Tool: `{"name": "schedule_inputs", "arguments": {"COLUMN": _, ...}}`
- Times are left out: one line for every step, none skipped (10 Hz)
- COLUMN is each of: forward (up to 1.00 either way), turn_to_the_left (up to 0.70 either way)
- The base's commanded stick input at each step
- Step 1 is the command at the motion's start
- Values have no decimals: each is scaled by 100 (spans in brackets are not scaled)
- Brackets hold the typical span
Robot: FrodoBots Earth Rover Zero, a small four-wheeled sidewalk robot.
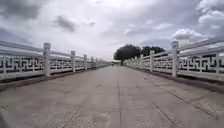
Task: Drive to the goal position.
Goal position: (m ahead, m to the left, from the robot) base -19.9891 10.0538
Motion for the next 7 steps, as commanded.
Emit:
{"name": "schedule_inputs", "arguments": {"forward": 70, "turn_to_the_left": 0}}
{"name": "schedule_inputs", "arguments": {"forward": 70, "turn_to_the_left": 0}}
{"name": "schedule_inputs", "arguments": {"forward": 70, "turn_to_the_left": 0}}
{"name": "schedule_inputs", "arguments": {"forward": 70, "turn_to_the_left": 0}}
{"name": "schedule_inputs", "arguments": {"forward": 70, "turn_to_the_left": 0}}
{"name": "schedule_inputs", "arguments": {"forward": 70, "turn_to_the_left": 0}}
{"name": "schedule_inputs", "arguments": {"forward": 70, "turn_to_the_left": 0}}
